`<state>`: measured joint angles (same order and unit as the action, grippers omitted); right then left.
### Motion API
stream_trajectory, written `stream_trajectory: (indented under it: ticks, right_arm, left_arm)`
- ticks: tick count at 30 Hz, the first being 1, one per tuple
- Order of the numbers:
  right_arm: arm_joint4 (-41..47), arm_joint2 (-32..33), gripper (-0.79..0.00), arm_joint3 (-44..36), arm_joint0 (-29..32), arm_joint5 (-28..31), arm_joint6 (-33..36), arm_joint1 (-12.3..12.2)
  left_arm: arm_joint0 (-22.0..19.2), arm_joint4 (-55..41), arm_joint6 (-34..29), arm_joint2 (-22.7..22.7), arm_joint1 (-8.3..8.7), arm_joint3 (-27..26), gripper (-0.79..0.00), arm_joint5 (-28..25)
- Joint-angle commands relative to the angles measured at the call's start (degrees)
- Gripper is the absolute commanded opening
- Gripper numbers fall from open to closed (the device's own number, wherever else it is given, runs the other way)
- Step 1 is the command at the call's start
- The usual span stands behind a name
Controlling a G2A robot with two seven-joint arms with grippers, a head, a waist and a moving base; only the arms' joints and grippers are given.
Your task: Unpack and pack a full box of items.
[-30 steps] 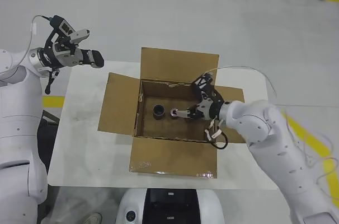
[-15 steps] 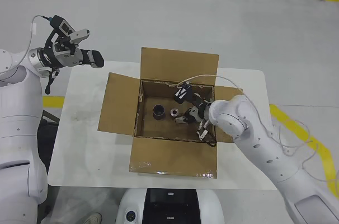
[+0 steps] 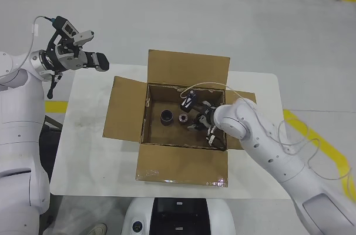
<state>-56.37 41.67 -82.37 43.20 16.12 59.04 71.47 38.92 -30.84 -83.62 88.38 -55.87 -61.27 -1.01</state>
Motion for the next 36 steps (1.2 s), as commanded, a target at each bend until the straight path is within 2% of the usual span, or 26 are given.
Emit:
stream_trajectory:
  ticks: [1, 12, 13, 15, 17, 18, 19, 22, 23, 24, 28, 29, 33, 34, 36]
  right_arm:
    - [-0.1, -0.2, 0.0, 0.8, -0.1, 0.1, -0.5, 0.2]
    - [-1.9, -1.1, 0.0, 2.6, -0.7, 1.7, 1.3, 0.7]
    - [-2.2, -1.2, -0.034, 2.7, -0.9, 1.9, 1.4, 0.8]
    - [-2.9, -1.5, -0.197, 2.8, -1.1, 2.1, 1.6, 0.9]
    - [-3.2, -1.7, -0.262, 3.2, -1.2, 2.2, 2.3, 1.1]
    - [-3.1, -1.8, -0.357, 3.3, -1.4, 2.2, 2.7, 1.2]
    - [-3.1, -1.9, -0.394, 3.5, -1.4, 2.3, 2.9, 1.2]
    - [-3.3, -1.9, -0.363, 4.0, -1.4, 2.3, 2.5, 1.4]
    - [-3.4, -1.9, -0.305, 4.1, -1.4, 2.3, 2.4, 1.5]
    - [-3.6, -2.0, -0.332, 4.3, -1.3, 2.3, 2.3, 1.5]
    - [-4.1, -2.2, -0.336, 4.6, -1.3, 2.5, 2.3, 1.7]
    - [-4.1, -2.2, -0.471, 4.6, -1.3, 2.5, 2.3, 1.8]
    - [-4.3, -2.1, -0.471, 4.3, -1.3, 2.5, 2.3, 1.9]
    - [-3.9, -1.9, -0.785, 2.7, -1.4, 2.8, 3.6, 1.9]
    - [-4.0, -0.9, -0.785, 2.6, -1.1, 3.0, 3.5, 1.7]
  left_arm:
    - [0.0, 0.0, 0.0, 0.0, 0.0, 0.0, 0.0, 0.0]
    - [0.0, 0.0, 0.0, 0.0, 0.0, 0.0, 0.0, 0.0]
    - [0.0, 0.0, 0.0, 0.0, 0.0, 0.0, 0.0, 0.0]
    - [0.0, 0.0, 0.0, 0.0, 0.0, 0.0, 0.0, 0.0]
    - [0.0, 0.0, 0.0, 0.0, 0.0, 0.0, 0.0, 0.0]
    - [0.0, 0.0, 0.0, 0.0, 0.0, 0.0, 0.0, 0.0]
    - [0.0, 0.0, 0.0, 0.0, 0.0, 0.0, 0.0, 0.0]
    - [0.0, 0.0, 0.0, 0.0, 0.0, 0.0, 0.0, 0.0]
    - [0.0, 0.0, 0.0, 0.0, 0.0, 0.0, 0.0, 0.0]
    - [0.0, 0.0, 0.0, 0.0, 0.0, 0.0, 0.0, 0.0]
    - [0.0, 0.0, 0.0, 0.0, 0.0, 0.0, 0.0, 0.0]
    - [0.0, 0.0, 0.0, 0.0, 0.0, 0.0, 0.0, 0.0]
    - [0.0, 0.0, 0.0, 0.0, 0.0, 0.0, 0.0, 0.0]
    - [0.0, 0.0, 0.0, 0.0, 0.0, 0.0, 0.0, 0.0]
    - [0.0, 0.0, 0.0, 0.0, 0.0, 0.0, 0.0, 0.0]
